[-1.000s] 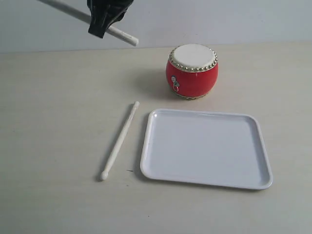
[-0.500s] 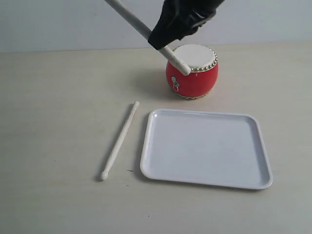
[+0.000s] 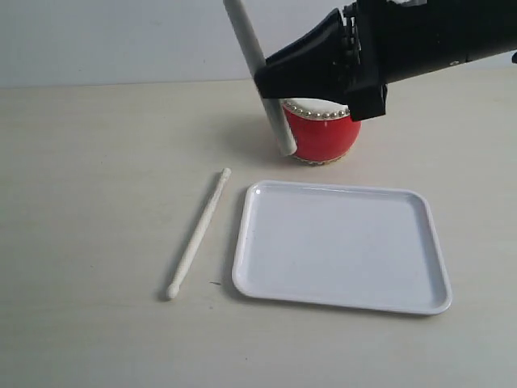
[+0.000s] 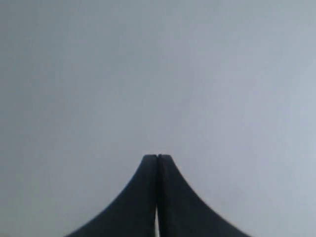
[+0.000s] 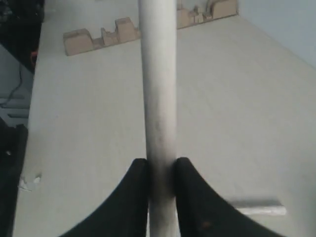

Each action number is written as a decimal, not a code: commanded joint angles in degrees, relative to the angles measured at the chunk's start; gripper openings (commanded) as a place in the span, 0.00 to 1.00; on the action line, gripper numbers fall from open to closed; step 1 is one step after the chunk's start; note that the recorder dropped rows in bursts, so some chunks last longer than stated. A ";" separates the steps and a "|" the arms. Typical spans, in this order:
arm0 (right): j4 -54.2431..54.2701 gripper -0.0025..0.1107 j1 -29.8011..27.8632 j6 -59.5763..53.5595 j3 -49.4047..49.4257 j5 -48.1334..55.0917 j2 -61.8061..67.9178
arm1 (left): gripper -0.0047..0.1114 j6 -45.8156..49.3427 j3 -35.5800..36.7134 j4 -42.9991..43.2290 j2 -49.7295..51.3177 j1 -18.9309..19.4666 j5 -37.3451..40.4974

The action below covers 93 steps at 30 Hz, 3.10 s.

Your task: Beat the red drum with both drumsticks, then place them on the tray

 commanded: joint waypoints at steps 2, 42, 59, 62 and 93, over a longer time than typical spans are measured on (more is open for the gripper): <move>9.57 0.02 1.04 -4.77 0.28 10.06 4.17 | 0.10 -21.56 -6.87 27.11 8.73 -0.23 -6.98; 21.73 0.02 17.79 -4.99 0.17 5.29 8.95 | 0.60 -25.49 -11.30 64.83 58.44 -0.44 -47.51; 23.73 0.02 17.79 -10.10 0.17 9.72 11.39 | 0.60 -25.90 -11.30 67.04 58.44 -0.44 -47.51; 24.25 0.02 17.79 -10.31 0.17 10.06 11.86 | 0.60 -25.90 -11.30 67.79 58.44 -0.44 -47.51; 24.25 0.02 22.76 -14.65 0.17 9.27 13.12 | 0.17 -28.50 -11.30 68.60 58.44 -0.44 -47.51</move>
